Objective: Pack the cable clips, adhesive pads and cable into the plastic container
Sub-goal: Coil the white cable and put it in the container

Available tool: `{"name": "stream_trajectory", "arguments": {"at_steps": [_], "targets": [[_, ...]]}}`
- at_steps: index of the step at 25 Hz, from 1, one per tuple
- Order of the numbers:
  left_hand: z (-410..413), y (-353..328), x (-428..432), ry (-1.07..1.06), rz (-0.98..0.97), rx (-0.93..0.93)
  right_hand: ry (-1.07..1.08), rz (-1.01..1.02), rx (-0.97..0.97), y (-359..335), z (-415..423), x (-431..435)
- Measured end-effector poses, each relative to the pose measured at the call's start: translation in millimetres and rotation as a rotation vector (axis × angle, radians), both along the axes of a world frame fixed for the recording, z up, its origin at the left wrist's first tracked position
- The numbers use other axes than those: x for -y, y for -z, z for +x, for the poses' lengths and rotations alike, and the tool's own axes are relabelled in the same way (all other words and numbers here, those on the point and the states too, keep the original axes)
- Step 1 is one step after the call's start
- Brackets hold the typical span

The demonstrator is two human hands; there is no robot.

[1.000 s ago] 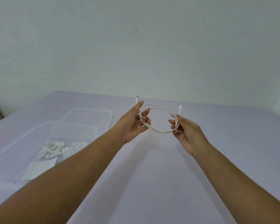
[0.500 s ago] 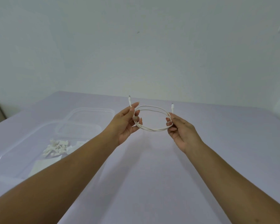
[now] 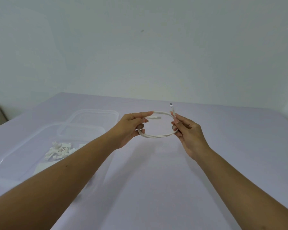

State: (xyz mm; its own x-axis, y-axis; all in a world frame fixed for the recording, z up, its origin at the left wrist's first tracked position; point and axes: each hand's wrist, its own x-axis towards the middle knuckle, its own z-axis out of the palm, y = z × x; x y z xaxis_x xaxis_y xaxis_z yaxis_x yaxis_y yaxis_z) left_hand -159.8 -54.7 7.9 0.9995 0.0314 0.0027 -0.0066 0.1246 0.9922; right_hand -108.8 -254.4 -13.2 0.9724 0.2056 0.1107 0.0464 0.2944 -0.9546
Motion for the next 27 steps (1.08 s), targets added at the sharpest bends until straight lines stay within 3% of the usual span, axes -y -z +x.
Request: {"name": "stream_trajectory", "arguments": {"at_steps": [3, 9, 16, 20, 22, 27], "targets": [[0, -1, 0, 0.026, 0.117, -0.017, -0.026, -0.123, 0.031, 5, 0, 0], [0, 7, 1, -0.016, 0.353, 0.173, 0.075, -0.229, 0.123, 1, 0, 4], [1, 8, 5, -0.281, 0.584, 0.292, 0.208, -0.475, 0.269, 2, -2, -1], [4, 10, 4, -0.361, 0.638, 0.258, 0.228, -0.559, 0.337, 5, -1, -6], [7, 11, 3, -0.411, 0.552, 0.212, 0.189, -0.581, 0.335, 4, -3, -10], [3, 6, 2, -0.350, -0.027, -0.026, 0.067, -0.473, 0.183, 0, -6, -17]]}}
